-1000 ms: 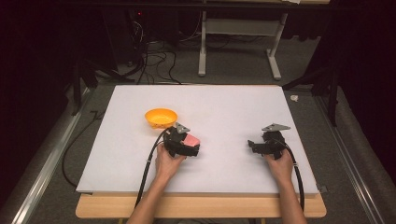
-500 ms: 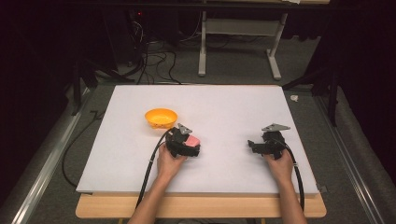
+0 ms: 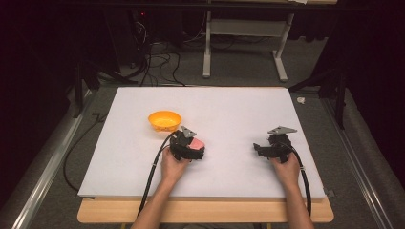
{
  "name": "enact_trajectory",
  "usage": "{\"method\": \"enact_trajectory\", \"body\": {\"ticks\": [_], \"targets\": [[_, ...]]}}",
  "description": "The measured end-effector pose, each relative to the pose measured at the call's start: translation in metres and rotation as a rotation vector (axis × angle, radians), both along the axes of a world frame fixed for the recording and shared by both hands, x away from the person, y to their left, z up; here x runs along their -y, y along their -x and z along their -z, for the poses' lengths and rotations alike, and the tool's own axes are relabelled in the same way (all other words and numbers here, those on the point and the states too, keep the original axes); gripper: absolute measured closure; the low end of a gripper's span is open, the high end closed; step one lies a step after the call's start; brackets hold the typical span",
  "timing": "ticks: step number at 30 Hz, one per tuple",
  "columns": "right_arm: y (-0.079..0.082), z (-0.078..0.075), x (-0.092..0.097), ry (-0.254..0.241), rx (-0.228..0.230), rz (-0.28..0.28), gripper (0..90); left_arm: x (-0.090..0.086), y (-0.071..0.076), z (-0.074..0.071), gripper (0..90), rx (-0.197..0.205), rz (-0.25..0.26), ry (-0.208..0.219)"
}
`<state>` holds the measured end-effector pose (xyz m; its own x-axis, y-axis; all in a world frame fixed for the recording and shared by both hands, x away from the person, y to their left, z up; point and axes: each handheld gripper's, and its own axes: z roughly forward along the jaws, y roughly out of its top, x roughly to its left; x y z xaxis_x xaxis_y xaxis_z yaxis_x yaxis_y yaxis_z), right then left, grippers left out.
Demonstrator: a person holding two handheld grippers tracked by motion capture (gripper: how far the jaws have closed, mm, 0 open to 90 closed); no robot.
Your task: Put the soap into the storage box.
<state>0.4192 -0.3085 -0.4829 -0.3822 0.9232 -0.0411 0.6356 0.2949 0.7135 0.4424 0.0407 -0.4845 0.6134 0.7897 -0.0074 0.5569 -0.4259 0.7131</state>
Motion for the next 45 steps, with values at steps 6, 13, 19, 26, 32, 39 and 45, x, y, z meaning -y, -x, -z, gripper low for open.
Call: {"method": "enact_trajectory", "body": {"ticks": [6,13,19,26,32,39,45], "targets": [[0.000,0.000,0.000,-0.001,0.002,0.000,19.4,0.000,0.000,-0.001,13.8,-0.002,0.003,-0.003],[0.000,0.000,0.000,-0.001,0.002,0.002,19.4,-0.003,0.001,-0.005,13.9,0.007,0.008,-0.019],[0.000,0.000,0.000,0.003,0.002,0.001,19.4,-0.007,0.004,-0.011,13.9,0.013,0.007,0.000],[0.000,0.000,0.000,0.001,0.001,0.000,19.4,-0.012,0.006,-0.018,13.9,0.018,0.010,0.029],[0.000,0.000,-0.001,0.002,0.004,0.002,19.4,-0.017,0.011,-0.027,13.9,0.034,0.015,0.034],[0.000,0.000,-0.001,0.001,0.004,0.003,19.4,-0.025,0.014,-0.035,13.9,0.044,0.005,0.052],[0.000,0.000,0.000,0.001,0.001,0.002,19.4,-0.030,0.018,-0.042,13.9,0.055,-0.003,0.054]]}}
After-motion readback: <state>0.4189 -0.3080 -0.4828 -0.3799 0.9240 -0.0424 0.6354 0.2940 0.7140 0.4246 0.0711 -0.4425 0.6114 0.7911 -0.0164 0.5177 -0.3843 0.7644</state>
